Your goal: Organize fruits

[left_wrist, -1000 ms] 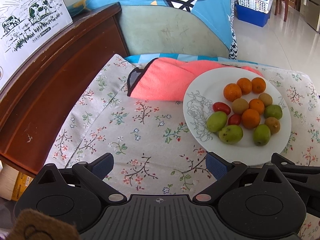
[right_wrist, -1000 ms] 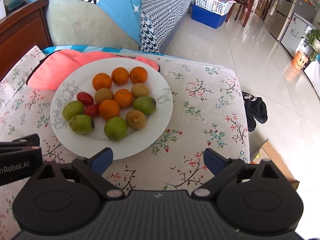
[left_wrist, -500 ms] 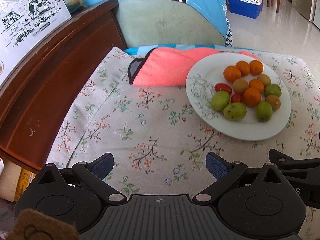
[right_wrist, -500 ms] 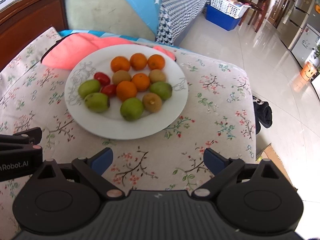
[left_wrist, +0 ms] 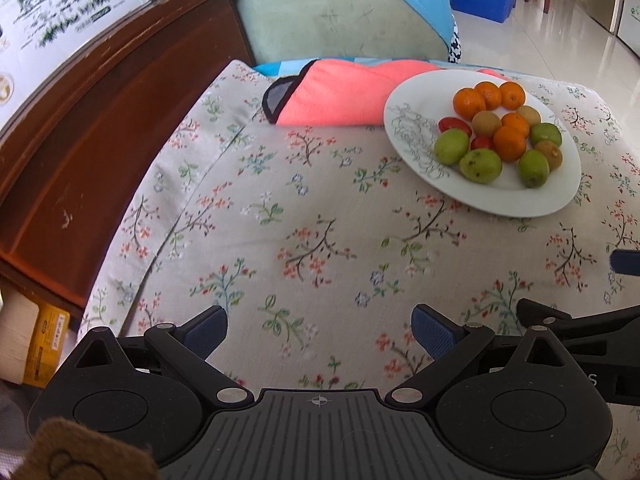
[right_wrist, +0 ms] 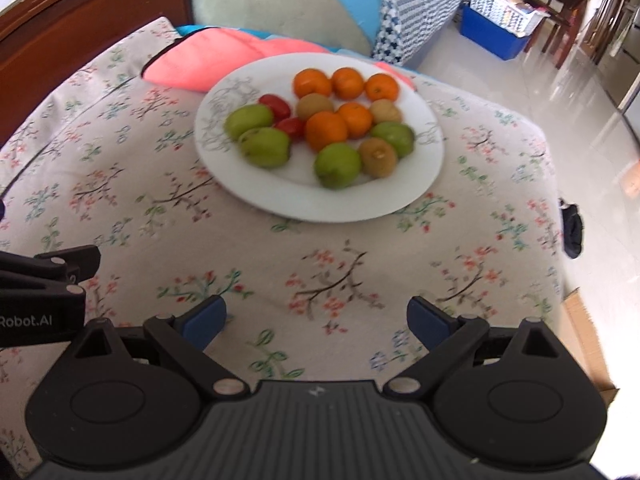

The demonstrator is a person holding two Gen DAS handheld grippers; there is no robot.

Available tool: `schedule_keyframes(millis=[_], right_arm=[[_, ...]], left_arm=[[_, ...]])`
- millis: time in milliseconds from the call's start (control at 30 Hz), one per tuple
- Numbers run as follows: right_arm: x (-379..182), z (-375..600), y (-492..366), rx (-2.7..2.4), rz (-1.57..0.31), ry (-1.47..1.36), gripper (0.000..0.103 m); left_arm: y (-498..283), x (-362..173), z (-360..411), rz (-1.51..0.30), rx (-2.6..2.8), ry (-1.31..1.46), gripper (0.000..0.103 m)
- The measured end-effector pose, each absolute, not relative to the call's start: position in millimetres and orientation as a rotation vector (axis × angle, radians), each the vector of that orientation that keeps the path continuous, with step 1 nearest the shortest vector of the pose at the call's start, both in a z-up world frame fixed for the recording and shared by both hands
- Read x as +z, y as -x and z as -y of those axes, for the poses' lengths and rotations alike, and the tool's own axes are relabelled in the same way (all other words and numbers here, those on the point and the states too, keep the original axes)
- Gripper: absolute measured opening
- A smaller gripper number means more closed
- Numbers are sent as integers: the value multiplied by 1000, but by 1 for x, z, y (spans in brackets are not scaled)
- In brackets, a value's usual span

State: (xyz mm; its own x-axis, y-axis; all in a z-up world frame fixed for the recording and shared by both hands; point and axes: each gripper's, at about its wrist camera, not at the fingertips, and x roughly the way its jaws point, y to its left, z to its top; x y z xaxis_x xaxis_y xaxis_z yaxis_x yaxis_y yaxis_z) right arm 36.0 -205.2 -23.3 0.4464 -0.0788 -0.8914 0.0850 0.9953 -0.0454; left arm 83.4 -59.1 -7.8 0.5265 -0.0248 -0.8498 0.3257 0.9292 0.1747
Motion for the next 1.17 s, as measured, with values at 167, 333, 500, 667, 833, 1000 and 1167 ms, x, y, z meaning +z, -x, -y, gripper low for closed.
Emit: schedule_keyframes(millis=[167, 333, 500, 667, 833, 1000, 1167], right_arm=[[-28, 200, -26, -30, -1079, -33, 97], [-31, 191, -13, 74, -1006, -23, 99], [-38, 177, 3, 164, -915, 53, 100], [-45, 169, 11, 203, -840, 87, 102], [-51, 165, 12, 204, -774, 89, 102], [-55, 162, 11, 182, -721, 76, 102], [-57, 158, 9, 183, -700, 78, 102]], left_arm=[[-80, -10, 47, -1016, -213, -304, 99], [-75, -13, 39, -1023, -207, -294, 99], [-71, -16, 31, -1034, -194, -278, 99], [-70, -17, 27, -1038, -181, -264, 99], [-71, -18, 27, -1039, -173, -265, 99], [-71, -19, 27, -1038, -174, -268, 100], [-73, -20, 29, -1036, -166, -274, 100]])
